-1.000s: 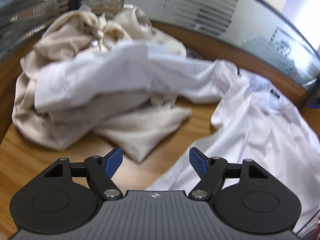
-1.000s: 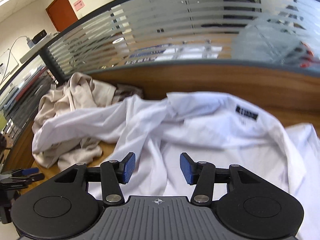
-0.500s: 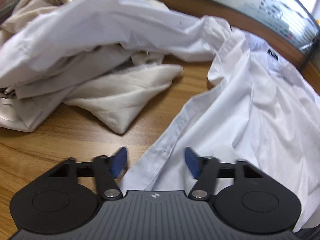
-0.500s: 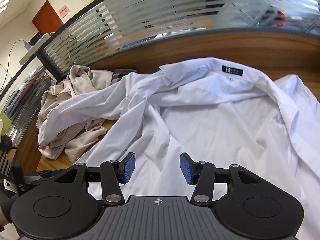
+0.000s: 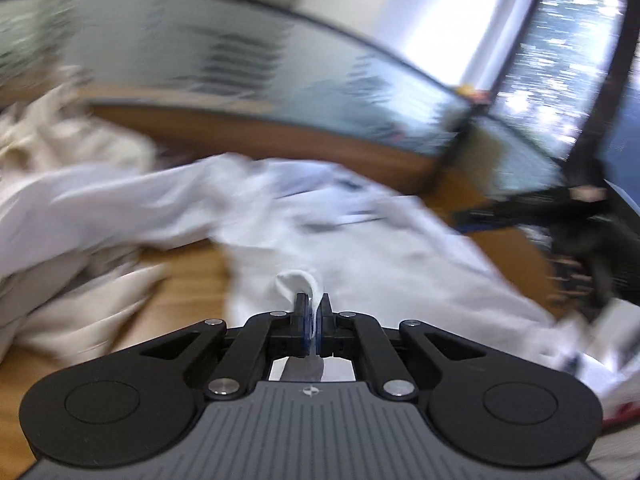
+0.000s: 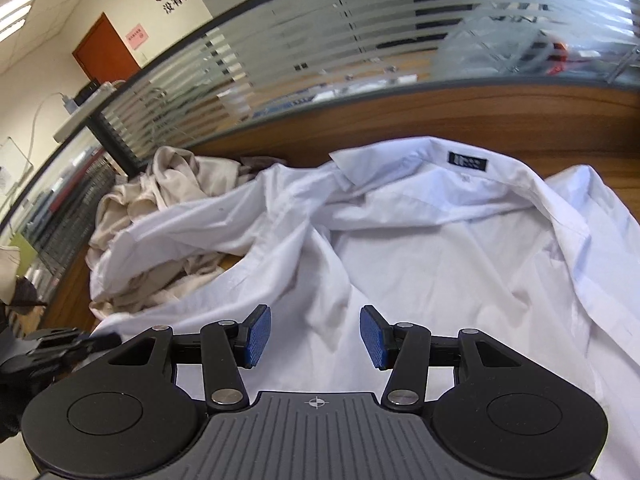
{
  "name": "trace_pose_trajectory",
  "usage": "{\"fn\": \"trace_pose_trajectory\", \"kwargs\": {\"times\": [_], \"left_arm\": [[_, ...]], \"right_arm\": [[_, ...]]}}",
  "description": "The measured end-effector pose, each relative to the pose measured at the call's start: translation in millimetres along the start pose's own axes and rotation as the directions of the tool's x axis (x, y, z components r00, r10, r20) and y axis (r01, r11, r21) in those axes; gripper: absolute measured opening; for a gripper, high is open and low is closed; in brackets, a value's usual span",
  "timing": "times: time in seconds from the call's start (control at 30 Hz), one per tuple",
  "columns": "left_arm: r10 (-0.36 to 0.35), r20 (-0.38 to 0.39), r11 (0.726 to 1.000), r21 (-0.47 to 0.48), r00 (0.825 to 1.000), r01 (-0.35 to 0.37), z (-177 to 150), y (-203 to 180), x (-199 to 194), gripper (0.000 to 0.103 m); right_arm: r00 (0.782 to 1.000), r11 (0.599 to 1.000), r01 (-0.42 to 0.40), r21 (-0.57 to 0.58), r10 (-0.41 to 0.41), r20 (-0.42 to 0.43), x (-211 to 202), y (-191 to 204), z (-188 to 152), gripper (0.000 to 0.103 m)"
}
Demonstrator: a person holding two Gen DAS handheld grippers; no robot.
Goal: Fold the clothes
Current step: 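Grasp the shirt body with the left gripper, pull it flat, and open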
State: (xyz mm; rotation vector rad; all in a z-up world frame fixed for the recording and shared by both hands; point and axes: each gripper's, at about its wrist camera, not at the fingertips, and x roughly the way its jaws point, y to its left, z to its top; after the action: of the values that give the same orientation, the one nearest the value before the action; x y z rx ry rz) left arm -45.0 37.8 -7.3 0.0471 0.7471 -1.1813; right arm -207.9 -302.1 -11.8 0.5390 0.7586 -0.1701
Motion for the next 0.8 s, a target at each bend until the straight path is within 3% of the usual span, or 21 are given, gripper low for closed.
{"fn": "trace_pose_trajectory", "kwargs": {"times": [0.1, 0.2, 0.27, 0.43, 0.5, 0.6, 0.73, 0.77, 0.8], "left_arm": [[-0.116, -0.001, 0.993, 0.018, 0.993, 0.116, 8, -32, 3, 0.003], [-0.220, -0.043, 0.973, 0.058, 0.975, 0.222, 10, -61, 15, 0.003], [-0.284, -0.102, 0.953, 0.080, 0.953, 0.292, 7, -80, 28, 0.003], [-0.364, -0.250, 0.909, 0.112, 0.897, 0.400, -18, -113, 65, 0.003], [-0.377, -0.295, 0.900, 0.105, 0.878, 0.422, -31, -119, 77, 0.003], [-0.350, -0.362, 0.901, 0.121, 0.864, 0.417, -52, -125, 94, 0.003], [-0.306, -0.384, 0.923, 0.106, 0.871, 0.370, -75, -123, 114, 0.005], [-0.298, -0.380, 0.929, 0.095, 0.876, 0.357, -79, -122, 117, 0.009], [-0.290, -0.376, 0.935, 0.083, 0.880, 0.344, -83, -121, 121, 0.023]], "right_arm": [[0.999, 0.999, -0.034, -0.005, 0.034, 0.008, 4, 7, 11, 0.053], [0.998, 0.998, -0.064, -0.017, 0.064, 0.003, 10, 15, 23, 0.053], [0.997, 0.997, -0.072, -0.040, 0.072, -0.004, 15, 21, 30, 0.054], [0.997, 0.993, -0.063, -0.101, 0.058, -0.046, 32, 30, 34, 0.054], [0.996, 0.992, -0.061, -0.114, 0.053, -0.072, 41, 28, 31, 0.054], [0.990, 0.990, -0.067, -0.122, 0.051, -0.131, 64, 27, 18, 0.056], [0.973, 0.986, -0.083, -0.143, 0.049, -0.224, 97, 28, -5, 0.058], [0.968, 0.984, -0.085, -0.155, 0.045, -0.248, 104, 31, -12, 0.058], [0.962, 0.981, -0.087, -0.172, 0.038, -0.271, 111, 33, -20, 0.058]]}}
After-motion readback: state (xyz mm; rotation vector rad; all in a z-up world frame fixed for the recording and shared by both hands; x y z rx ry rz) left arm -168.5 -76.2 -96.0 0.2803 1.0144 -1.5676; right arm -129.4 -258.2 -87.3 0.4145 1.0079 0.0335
